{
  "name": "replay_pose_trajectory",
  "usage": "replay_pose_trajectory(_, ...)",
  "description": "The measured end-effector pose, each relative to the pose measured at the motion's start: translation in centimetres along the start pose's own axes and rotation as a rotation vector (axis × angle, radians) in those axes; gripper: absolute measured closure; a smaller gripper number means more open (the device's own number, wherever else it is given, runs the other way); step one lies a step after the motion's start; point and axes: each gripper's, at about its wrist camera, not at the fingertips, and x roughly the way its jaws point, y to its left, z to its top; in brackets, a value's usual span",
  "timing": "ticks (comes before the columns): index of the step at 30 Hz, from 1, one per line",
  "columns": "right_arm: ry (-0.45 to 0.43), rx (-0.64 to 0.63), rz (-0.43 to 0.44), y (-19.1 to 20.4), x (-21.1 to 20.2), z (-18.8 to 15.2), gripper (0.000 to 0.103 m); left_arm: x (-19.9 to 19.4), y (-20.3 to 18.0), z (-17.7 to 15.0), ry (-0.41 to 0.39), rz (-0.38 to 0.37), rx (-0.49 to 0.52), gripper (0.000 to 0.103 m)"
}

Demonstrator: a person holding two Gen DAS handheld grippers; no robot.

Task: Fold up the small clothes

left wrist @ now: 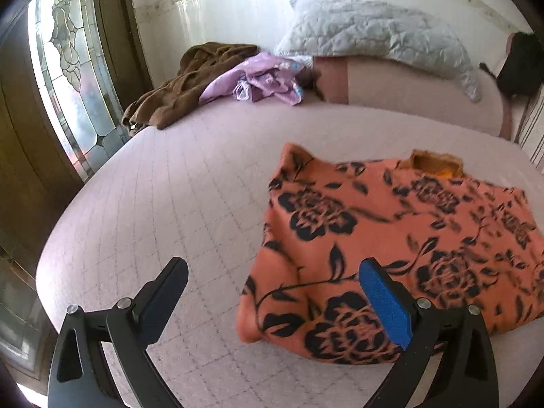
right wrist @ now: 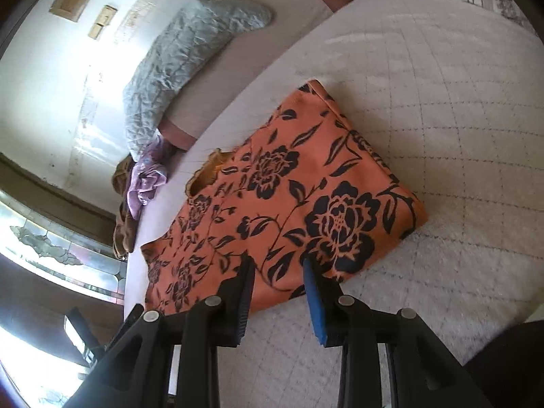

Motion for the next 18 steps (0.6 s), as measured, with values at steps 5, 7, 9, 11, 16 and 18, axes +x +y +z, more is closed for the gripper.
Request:
replay_pose_trajectory(5,0.006,0.038,0.027,-0.4,-0.4,-0.9,0.038,-0.7,-0.9,0.9,-0.016,-0.037,-0.004,0.002)
replay_pose_trajectory(7,0.001,0.045,0.037,-0.7,-0.4,-1.1,0.033,-0.9,-1.2,1.2,-0.021,-0.05,-0.004,0.002)
replay_pose_trajectory(9,0.013,0.054,0.036,-1.0,0.0,-1.1,0.033,-1.2,-1.4,1.4,-0.028,-0.063,-0.005,0.002)
replay_pose_trajectory(11,0.028,0.078,0.047,-1.5,0.4,-1.2,0.033,-1.6,-1.6,1.5,-0.04,-0.068,-0.008,0.002)
replay_pose_trajectory(16,0.044,0.136,0.061,-2.8,1.1,-1.3,0.033,-1.8,-1.6,1.6,-0.043,-0.077,-0.017,0.002)
replay_pose_trajectory(18,0.047,0.173,0.088,-3.4,1.3,-1.2,0.033,-1.7,-1.8,1.6,-0.042,-0.075,-0.016,0.002)
